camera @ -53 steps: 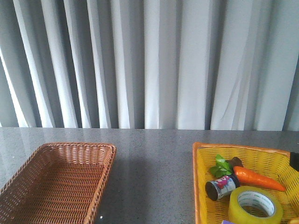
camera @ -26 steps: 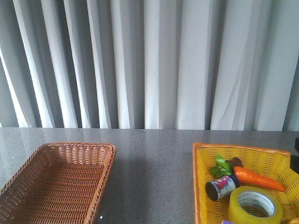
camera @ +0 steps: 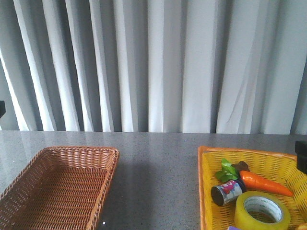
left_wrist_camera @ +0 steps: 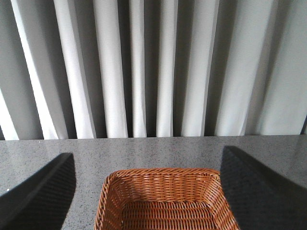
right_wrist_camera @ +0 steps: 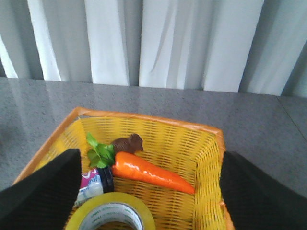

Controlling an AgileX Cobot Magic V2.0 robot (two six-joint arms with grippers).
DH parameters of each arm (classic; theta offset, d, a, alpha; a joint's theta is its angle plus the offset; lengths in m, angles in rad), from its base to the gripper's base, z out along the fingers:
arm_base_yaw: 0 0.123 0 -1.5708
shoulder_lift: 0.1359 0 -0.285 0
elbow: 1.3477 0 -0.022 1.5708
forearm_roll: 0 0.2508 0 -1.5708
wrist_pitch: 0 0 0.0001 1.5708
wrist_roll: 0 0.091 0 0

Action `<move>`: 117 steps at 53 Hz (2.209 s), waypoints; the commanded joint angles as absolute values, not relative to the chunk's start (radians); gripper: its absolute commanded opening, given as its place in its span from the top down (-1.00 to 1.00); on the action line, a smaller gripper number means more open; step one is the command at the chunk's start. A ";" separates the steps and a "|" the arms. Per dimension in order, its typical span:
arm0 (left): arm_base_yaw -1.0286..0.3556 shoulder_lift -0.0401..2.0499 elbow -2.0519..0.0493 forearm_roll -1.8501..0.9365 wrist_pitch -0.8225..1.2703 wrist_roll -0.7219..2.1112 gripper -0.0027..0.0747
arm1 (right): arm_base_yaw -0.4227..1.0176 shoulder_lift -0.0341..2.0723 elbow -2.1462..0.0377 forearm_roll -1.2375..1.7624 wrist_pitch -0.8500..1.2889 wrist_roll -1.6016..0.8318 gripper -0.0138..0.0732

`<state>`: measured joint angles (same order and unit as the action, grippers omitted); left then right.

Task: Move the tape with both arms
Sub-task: 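Lower the right gripper into the yellow basket around the tape roll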

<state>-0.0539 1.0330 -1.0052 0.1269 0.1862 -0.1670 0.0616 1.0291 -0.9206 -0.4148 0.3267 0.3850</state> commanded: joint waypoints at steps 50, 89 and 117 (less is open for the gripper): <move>-0.062 1.020 -1.042 0.120 0.336 -0.173 -0.32 | 0.061 1.721 -1.494 -0.140 1.055 0.050 -0.67; -0.062 1.020 -1.042 0.120 0.370 -0.171 -0.32 | 0.046 1.857 -1.494 -0.191 0.930 0.100 -0.43; -0.062 1.020 -1.042 0.120 0.372 -0.171 -0.32 | -0.012 1.856 -1.524 -0.142 0.961 0.094 0.70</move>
<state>-0.0539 1.0330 -1.0052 0.1250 0.4383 -0.1678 -0.0041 1.9055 -1.4767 -0.1168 0.9868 0.0992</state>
